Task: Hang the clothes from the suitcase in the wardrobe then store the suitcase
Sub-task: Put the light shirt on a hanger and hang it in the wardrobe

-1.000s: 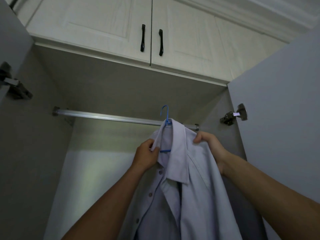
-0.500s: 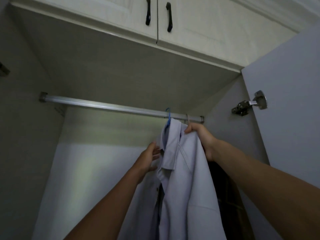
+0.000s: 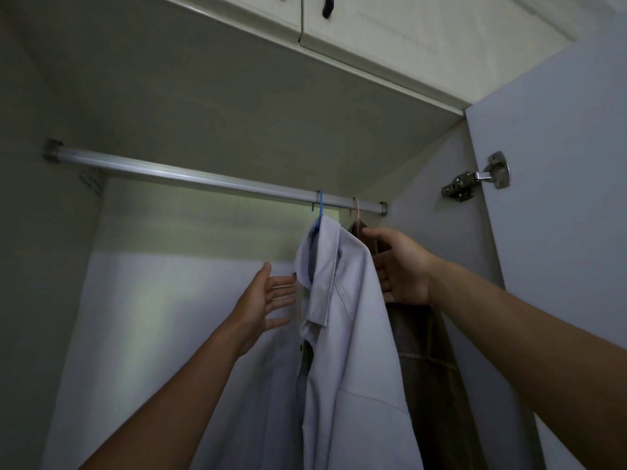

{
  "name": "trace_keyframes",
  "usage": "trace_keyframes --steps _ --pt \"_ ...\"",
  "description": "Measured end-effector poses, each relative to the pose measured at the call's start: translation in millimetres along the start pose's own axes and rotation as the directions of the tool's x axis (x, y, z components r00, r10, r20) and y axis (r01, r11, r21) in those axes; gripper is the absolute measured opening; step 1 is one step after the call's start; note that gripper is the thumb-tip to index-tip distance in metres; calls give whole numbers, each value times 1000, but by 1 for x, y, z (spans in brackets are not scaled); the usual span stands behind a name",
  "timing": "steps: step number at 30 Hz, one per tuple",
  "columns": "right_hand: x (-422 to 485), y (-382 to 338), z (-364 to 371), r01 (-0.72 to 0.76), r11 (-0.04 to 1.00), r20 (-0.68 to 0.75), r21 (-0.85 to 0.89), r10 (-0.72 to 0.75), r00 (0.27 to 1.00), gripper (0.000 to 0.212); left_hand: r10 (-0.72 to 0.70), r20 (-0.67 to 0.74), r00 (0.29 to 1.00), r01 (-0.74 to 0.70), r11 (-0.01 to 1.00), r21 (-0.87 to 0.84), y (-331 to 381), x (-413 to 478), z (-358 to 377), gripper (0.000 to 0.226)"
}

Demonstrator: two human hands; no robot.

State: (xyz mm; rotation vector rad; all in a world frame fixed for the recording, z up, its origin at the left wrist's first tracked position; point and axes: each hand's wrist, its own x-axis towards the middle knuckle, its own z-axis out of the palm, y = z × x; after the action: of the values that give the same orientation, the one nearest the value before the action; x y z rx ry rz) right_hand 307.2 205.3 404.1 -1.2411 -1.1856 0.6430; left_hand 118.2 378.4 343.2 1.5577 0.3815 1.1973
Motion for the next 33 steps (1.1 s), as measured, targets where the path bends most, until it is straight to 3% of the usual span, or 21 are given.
trace_keyframes --steps 11,20,26,33 --pt "-60 -3 -40 73 997 148 40 -78 986 65 74 -190 979 -50 991 128 36 -117 2 59" --pt "-97 3 -45 54 968 354 247 -142 924 61 136 -365 921 -20 952 304 87 -251 22 60" --pt "-130 15 -2 -20 937 539 349 -183 822 63 250 -478 842 -46 916 398 148 -365 32 66" --pt "-202 -3 65 -100 887 717 451 -293 633 70 339 -510 791 15 822 569 213 -492 59 66"
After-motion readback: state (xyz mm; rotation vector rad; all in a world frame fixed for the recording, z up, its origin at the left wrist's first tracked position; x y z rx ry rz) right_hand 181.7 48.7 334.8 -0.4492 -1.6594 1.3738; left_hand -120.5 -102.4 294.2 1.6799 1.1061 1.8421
